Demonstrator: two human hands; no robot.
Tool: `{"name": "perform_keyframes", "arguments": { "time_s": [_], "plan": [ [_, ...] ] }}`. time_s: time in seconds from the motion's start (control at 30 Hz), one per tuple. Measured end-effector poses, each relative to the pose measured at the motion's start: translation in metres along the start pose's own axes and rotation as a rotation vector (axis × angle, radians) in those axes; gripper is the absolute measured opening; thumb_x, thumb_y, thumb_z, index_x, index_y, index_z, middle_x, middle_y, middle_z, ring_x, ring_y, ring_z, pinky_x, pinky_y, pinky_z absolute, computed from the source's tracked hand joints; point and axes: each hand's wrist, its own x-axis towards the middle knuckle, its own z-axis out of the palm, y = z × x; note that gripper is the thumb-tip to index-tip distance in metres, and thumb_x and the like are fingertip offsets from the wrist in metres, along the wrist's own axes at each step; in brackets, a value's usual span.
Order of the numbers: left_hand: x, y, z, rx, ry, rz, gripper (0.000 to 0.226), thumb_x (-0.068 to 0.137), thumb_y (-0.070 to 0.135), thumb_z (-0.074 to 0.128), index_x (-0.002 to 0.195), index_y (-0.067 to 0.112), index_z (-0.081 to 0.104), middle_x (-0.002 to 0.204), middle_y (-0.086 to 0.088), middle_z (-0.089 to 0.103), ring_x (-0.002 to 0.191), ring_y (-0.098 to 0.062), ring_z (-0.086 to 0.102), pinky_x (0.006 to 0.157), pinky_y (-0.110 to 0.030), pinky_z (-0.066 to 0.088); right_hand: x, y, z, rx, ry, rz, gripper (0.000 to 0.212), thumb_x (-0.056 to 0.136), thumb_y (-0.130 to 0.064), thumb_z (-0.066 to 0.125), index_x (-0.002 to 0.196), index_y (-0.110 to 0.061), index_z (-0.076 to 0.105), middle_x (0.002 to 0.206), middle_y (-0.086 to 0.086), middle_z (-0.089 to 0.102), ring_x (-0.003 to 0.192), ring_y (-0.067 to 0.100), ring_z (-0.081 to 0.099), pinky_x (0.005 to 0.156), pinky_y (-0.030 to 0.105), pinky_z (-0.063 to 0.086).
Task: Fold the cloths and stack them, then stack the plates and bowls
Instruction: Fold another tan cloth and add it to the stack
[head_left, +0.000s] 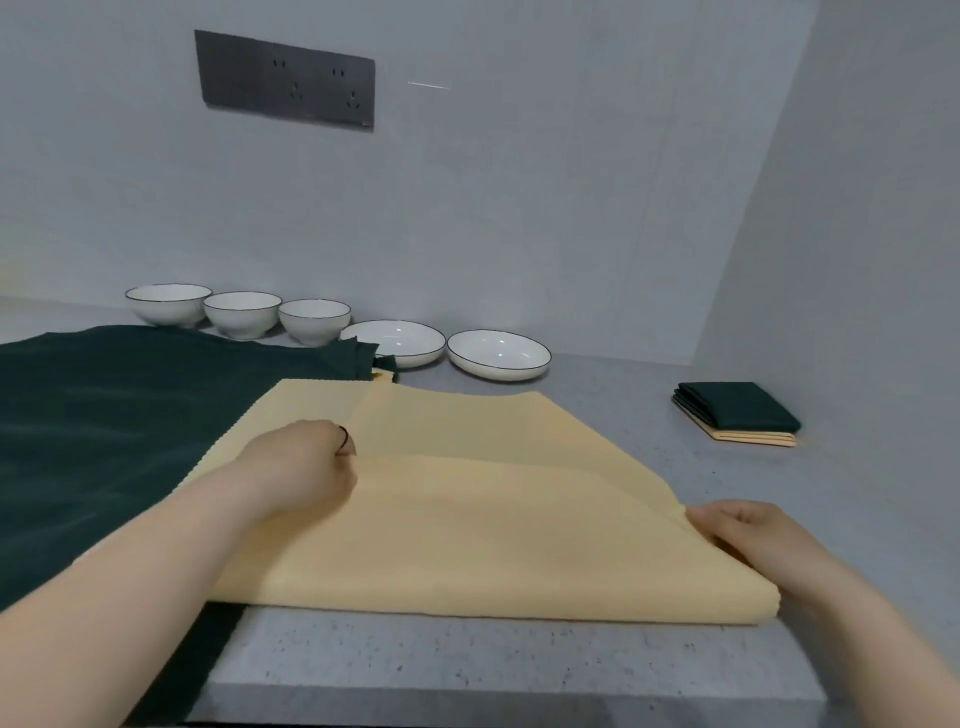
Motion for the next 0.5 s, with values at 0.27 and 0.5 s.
{"name": "perform_keyframes", "arguments": {
  "time_s": [0.27,0.5],
  "plan": [
    [0.026,-0.005,0.053,-0.037,0.183,0.084,0.033,0.096,0.025,0.037,0.126,0.021,0.051,0.132,0.009,0.05,0.12,-0.012,0.048,0.096,-0.018,0.034,0.065,-0.032,0.01,-0.386,-0.021,0.064,0.039,0.09,-0.032,0.054,0.059,-0.012,0.04,0.058,0.005,0.044,0.051,0.017,0.04,0.048,0.021,0.033],
    [0.035,-0.013,0.062,-0.078,0.225,0.16,0.034,0.097,0.024,0.034,0.127,0.022,0.049,0.132,0.015,0.047,0.122,-0.009,0.044,0.101,-0.017,0.029,0.102,-0.048,0.042,-0.272,0.067,0.098,0.018,0.085,-0.014,0.058,0.09,0.004,0.058,0.096,0.018,0.063,0.073,0.02,0.05,0.066,0.025,0.039]
  ]
}}
